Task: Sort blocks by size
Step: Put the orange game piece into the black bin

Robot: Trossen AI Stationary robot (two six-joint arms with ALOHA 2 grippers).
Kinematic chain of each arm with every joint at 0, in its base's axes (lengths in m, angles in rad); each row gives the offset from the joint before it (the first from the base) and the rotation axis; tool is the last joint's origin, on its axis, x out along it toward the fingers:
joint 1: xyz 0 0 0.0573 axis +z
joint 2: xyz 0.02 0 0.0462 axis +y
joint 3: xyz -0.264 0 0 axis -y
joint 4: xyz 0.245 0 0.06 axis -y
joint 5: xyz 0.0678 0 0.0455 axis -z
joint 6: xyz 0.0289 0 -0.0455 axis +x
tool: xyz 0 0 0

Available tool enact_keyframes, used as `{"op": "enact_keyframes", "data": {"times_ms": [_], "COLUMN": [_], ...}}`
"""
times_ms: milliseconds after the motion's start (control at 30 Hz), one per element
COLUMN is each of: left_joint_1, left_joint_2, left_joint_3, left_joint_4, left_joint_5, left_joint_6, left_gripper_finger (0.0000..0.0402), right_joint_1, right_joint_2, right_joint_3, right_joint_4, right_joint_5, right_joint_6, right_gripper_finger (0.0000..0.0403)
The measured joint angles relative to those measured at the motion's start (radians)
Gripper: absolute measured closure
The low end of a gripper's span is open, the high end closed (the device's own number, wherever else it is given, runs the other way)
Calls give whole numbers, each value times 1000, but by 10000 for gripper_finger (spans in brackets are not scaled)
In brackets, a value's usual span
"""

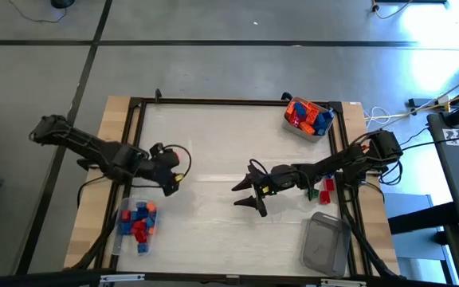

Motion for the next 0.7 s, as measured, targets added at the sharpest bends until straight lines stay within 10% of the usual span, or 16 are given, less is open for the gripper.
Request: {"op": "enact_keyframes", "data": {"times_ms": [233,700], "left_joint_1": [181,380], "left_joint_2": [68,353], "left_joint_3": [0,0], "left_joint_4": [-15,-72], "left_joint_5": [136,67], "left_joint_6": [102,315], "left_gripper_finger": [132,117], "right_joint_1": [0,0], "right_joint_2": [0,0], "right_joint_3": [0,0], "right_joint_4": [-6,-27], "right_joint_5": [0,15], "right_joint_6": [-1,-18], "right_gripper_finger": [146,146]}}
